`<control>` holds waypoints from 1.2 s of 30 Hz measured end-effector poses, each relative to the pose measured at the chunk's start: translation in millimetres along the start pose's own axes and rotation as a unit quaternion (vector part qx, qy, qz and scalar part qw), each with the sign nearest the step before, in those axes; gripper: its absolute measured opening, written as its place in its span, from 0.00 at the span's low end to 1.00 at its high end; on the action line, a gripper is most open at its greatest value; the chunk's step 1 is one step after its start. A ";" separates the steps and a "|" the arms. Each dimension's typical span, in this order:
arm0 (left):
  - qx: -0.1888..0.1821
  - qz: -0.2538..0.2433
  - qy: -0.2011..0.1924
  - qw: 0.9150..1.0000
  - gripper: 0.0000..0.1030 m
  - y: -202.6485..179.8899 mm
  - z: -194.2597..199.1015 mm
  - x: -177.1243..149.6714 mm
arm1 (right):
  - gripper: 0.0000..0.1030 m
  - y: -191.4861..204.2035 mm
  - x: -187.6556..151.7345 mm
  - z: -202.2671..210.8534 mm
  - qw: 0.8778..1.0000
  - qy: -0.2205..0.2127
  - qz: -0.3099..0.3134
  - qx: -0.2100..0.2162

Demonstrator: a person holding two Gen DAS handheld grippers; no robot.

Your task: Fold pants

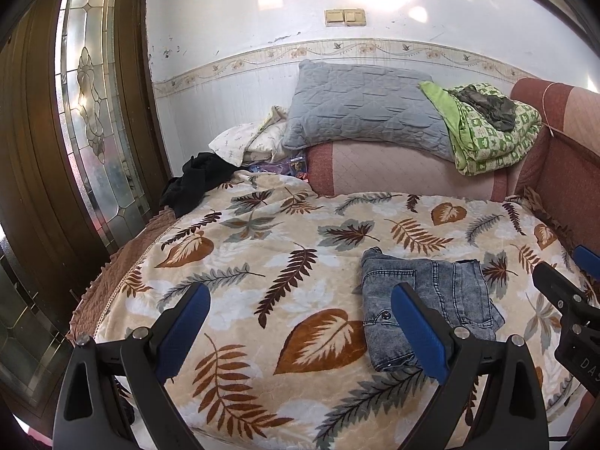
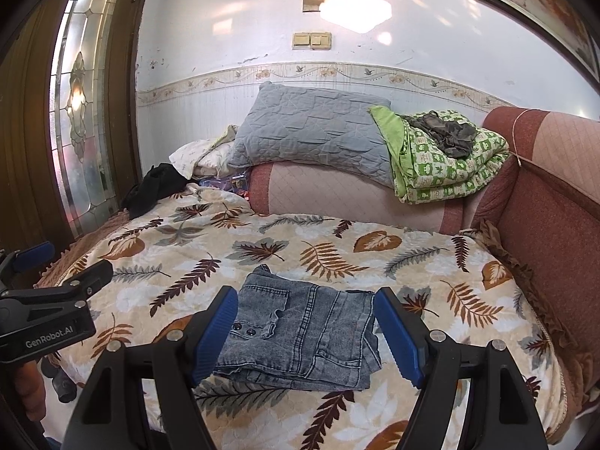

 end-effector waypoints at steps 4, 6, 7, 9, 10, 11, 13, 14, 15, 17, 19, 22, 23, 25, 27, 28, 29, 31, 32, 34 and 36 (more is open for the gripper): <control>-0.002 0.002 0.001 1.000 0.94 0.5 0.4 0.1 | 0.76 2.0 0.8 0.7 1.000 -0.002 0.002 0.001; -0.003 0.003 0.000 1.000 0.94 0.9 0.7 0.3 | 0.76 4.3 1.8 0.3 1.000 -0.001 0.005 0.001; -0.004 0.003 0.000 1.000 0.94 1.2 0.8 0.5 | 0.76 5.0 2.1 0.6 1.000 -0.001 0.006 0.001; -0.004 0.004 0.000 1.000 0.94 1.4 0.8 0.5 | 0.76 5.4 2.1 0.1 1.000 0.000 0.008 0.002; -0.006 0.004 0.000 1.000 0.94 1.8 1.2 0.6 | 0.76 5.8 2.2 0.1 1.000 0.000 0.009 0.002; -0.006 0.005 -0.001 1.000 0.94 2.0 1.6 0.7 | 0.76 6.2 2.1 0.0 1.000 0.000 0.009 0.002; -0.007 0.005 0.000 1.000 0.94 1.9 1.5 0.4 | 0.76 6.5 2.0 -0.3 1.000 0.000 0.009 0.002; -0.008 0.005 -0.001 1.000 0.94 1.8 1.7 0.6 | 0.76 6.9 2.2 -0.4 1.000 0.000 0.009 0.003; -0.008 0.006 0.000 1.000 0.94 1.9 2.4 1.2 | 0.76 7.1 2.3 -0.7 1.000 0.000 0.009 0.003; -0.011 0.006 0.000 1.000 0.94 1.6 3.3 1.5 | 0.76 7.9 2.2 -1.3 1.000 0.001 0.010 0.003; -0.014 0.006 0.001 1.000 0.94 0.9 3.6 1.6 | 0.76 7.9 2.2 -1.0 1.000 0.001 0.010 0.003; -0.016 0.006 0.001 1.000 0.94 0.3 3.7 1.7 | 0.76 8.4 2.3 -1.5 1.000 0.001 0.009 0.004; -0.016 0.006 0.002 1.000 0.94 0.3 3.7 1.6 | 0.76 8.4 2.3 -1.6 1.000 0.001 0.010 0.003; -0.018 0.006 0.001 1.000 0.94 -0.1 3.6 1.7 | 0.76 8.4 2.3 -1.6 1.000 0.001 0.010 0.003; -0.018 0.007 0.002 1.000 0.94 0.0 3.3 1.4 | 0.76 8.5 2.1 -1.7 1.000 0.001 0.009 0.004; -0.018 0.007 0.002 1.000 0.94 0.0 3.3 1.3 | 0.76 8.7 2.0 -2.0 1.000 0.002 0.009 0.004; -0.019 0.007 0.002 1.000 0.94 -0.2 3.1 1.1 | 0.76 8.6 1.8 -2.5 1.000 0.003 0.009 0.005; -0.019 0.007 0.003 1.000 0.94 -1.0 2.8 1.0 | 0.76 8.5 1.7 -2.9 1.000 0.003 0.009 0.005; -0.020 0.007 0.004 1.000 0.94 -0.8 2.4 1.0 | 0.76 8.1 1.6 -3.2 1.000 0.004 0.009 0.005; -0.021 0.008 0.004 1.000 0.94 -1.5 2.2 1.1 | 0.76 7.9 1.6 -2.7 1.000 0.003 0.009 0.005; -0.022 0.008 0.005 1.000 0.94 -2.5 1.9 0.9 | 0.76 7.0 1.3 -3.4 1.000 0.003 0.009 0.005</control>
Point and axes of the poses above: each gripper's, at about its wrist camera, not at the fingertips, and z roughly against the way its jaws point, y to its left, x to its top, the point moved 7 cm from there along -z, roughly the way its jaws point, and after that the axes turned 15 degrees about x, right-handed, at the moved point
